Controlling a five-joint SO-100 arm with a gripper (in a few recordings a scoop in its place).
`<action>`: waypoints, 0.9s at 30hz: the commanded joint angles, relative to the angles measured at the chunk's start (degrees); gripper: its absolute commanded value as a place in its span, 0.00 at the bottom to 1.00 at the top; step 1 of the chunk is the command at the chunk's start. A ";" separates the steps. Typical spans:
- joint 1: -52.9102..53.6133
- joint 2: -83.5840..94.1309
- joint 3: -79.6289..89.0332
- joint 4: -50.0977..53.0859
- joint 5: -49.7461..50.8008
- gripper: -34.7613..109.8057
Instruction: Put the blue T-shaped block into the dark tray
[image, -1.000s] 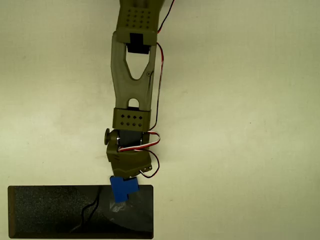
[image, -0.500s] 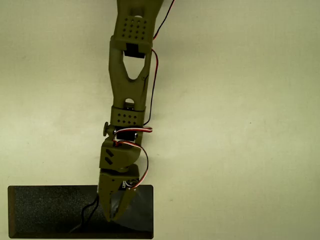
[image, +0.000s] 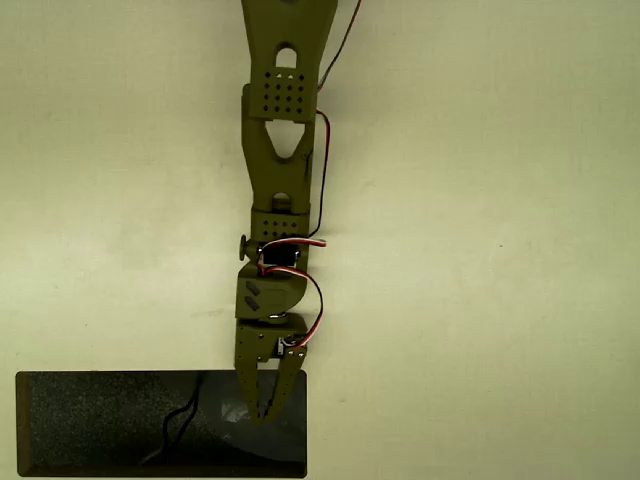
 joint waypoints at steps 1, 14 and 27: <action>-1.41 -0.09 -1.67 -2.20 -0.26 0.24; -5.36 -5.45 -3.87 -10.55 -0.53 0.24; -4.83 -8.26 -6.33 -12.92 2.90 0.24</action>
